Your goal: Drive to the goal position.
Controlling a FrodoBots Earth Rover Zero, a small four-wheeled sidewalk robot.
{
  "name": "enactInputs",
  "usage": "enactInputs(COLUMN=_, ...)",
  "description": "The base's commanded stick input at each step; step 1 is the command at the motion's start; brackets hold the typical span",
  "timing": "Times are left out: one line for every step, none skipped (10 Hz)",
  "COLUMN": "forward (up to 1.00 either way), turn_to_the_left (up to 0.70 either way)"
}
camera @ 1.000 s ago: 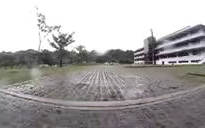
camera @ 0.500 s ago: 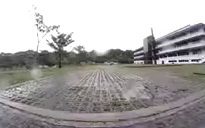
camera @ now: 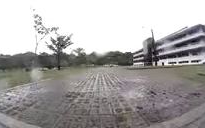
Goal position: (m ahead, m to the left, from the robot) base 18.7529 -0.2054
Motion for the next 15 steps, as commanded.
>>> enactInputs(forward=0.70, turn_to_the_left=0.00)
enactInputs(forward=0.70, turn_to_the_left=0.00)
enactInputs(forward=0.70, turn_to_the_left=0.00)
enactInputs(forward=0.70, turn_to_the_left=0.00)
enactInputs(forward=0.70, turn_to_the_left=0.00)
enactInputs(forward=0.70, turn_to_the_left=0.00)
enactInputs(forward=0.70, turn_to_the_left=0.00)
enactInputs(forward=0.70, turn_to_the_left=0.00)
enactInputs(forward=0.70, turn_to_the_left=0.00)
enactInputs(forward=0.70, turn_to_the_left=0.00)
enactInputs(forward=0.70, turn_to_the_left=0.00)
enactInputs(forward=0.70, turn_to_the_left=0.00)
enactInputs(forward=0.70, turn_to_the_left=0.00)
enactInputs(forward=0.70, turn_to_the_left=0.00)
enactInputs(forward=0.70, turn_to_the_left=0.00)
